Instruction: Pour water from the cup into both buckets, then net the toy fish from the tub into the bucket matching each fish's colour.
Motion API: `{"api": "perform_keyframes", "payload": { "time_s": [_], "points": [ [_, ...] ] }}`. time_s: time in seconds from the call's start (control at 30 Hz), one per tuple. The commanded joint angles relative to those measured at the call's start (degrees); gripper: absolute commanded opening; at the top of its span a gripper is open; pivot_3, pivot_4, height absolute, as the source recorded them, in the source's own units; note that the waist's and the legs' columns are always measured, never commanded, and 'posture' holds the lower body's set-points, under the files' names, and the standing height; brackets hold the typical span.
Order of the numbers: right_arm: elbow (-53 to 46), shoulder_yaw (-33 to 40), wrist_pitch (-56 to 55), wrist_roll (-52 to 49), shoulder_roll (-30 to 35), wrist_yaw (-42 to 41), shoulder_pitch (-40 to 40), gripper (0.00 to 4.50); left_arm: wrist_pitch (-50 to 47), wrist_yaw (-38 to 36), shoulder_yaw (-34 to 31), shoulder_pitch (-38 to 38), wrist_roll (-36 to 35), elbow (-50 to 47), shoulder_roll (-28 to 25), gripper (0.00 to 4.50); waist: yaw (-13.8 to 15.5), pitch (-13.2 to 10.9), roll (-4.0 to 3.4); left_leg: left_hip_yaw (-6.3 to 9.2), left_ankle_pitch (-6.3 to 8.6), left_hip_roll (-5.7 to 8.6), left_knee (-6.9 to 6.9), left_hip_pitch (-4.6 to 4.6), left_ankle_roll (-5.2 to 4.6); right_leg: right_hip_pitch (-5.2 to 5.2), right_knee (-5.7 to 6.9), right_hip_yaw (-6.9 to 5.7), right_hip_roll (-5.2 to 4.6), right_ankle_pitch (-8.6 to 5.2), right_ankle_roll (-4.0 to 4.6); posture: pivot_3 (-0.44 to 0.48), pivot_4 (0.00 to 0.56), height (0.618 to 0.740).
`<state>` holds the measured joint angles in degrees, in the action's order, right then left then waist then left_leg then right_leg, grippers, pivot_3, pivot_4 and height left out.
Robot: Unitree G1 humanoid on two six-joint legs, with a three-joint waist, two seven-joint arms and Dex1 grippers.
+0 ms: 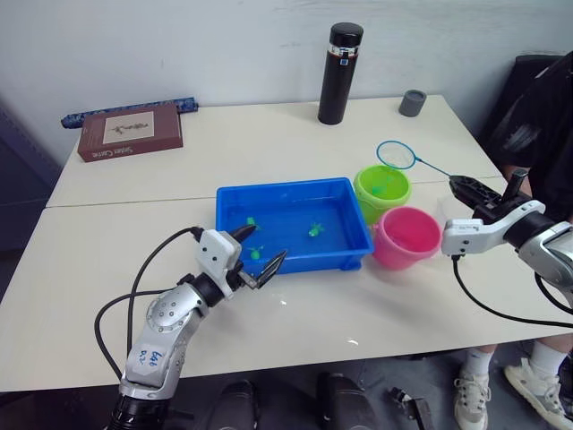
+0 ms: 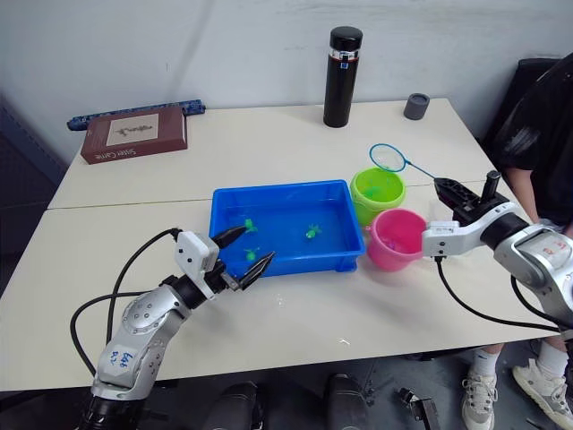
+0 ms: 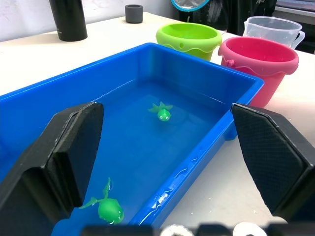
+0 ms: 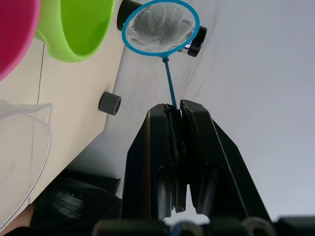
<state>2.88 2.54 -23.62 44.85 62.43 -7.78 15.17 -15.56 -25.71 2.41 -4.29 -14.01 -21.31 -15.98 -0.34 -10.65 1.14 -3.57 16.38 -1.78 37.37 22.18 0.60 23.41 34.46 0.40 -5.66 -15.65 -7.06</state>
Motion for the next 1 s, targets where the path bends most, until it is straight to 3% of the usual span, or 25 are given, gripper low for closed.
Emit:
{"api": "perform_keyframes", "payload": {
  "time_s": [0.03, 0.2, 0.43, 0.67, 1.0],
  "points": [
    [-2.0, 1.2, 0.8, -1.0, -0.5, 0.3, 0.2, 0.0, 1.4, 0.0, 0.2, 0.0, 0.2, -0.4, 0.2, 4.46, 0.0, 0.0, 0.0, 0.0, 0.0, 0.0, 0.0, 0.0, 0.0, 0.0, 0.0, 0.0, 0.0, 0.0, 0.0, 0.0, 0.15, 0.74],
    [-2.7, 2.6, 3.2, -4.0, -1.4, -2.3, 3.2, 0.0, 1.3, 0.0, 0.2, -0.1, 0.2, -0.4, 0.1, 4.46, -0.3, 0.0, 0.0, -0.02, 0.0, 0.0, 0.05, -0.01, 0.0, 0.0, 0.06, 0.03, 0.01, 0.0, 0.0, 0.0, 0.15, 0.74],
    [-15.1, 3.7, 27.0, -27.3, -12.2, -23.4, 8.0, 0.0, 1.2, 0.0, 0.3, 0.0, 0.1, -0.4, 0.0, 4.46, -0.7, 0.0, 0.0, 0.05, -0.01, -0.05, 0.07, -0.02, -0.01, -0.01, 0.16, 0.0, 0.05, 0.01, -0.01, 0.0, 0.15, 0.74],
    [-27.9, 1.4, 49.0, -41.1, -17.1, -35.5, 10.5, 0.0, 1.1, 0.7, 0.4, 0.1, 0.3, -0.4, 0.3, 4.46, -0.6, 0.0, 0.0, 0.09, 0.0, -0.07, 0.06, -0.01, -0.03, -0.01, 0.18, -0.02, 0.02, 0.0, 0.0, 0.0, 0.15, 0.74],
    [-32.0, -4.3, 47.9, -41.5, -12.6, -42.2, 7.1, 0.0, 0.9, 2.0, 0.6, 0.5, 0.8, -0.9, 1.0, 4.46, -0.3, 0.0, 0.0, 0.09, 0.01, -0.05, 0.05, 0.0, -0.04, 0.0, 0.16, -0.04, 0.0, -0.02, 0.03, 0.0, 0.15, 0.74]
  ]
}}
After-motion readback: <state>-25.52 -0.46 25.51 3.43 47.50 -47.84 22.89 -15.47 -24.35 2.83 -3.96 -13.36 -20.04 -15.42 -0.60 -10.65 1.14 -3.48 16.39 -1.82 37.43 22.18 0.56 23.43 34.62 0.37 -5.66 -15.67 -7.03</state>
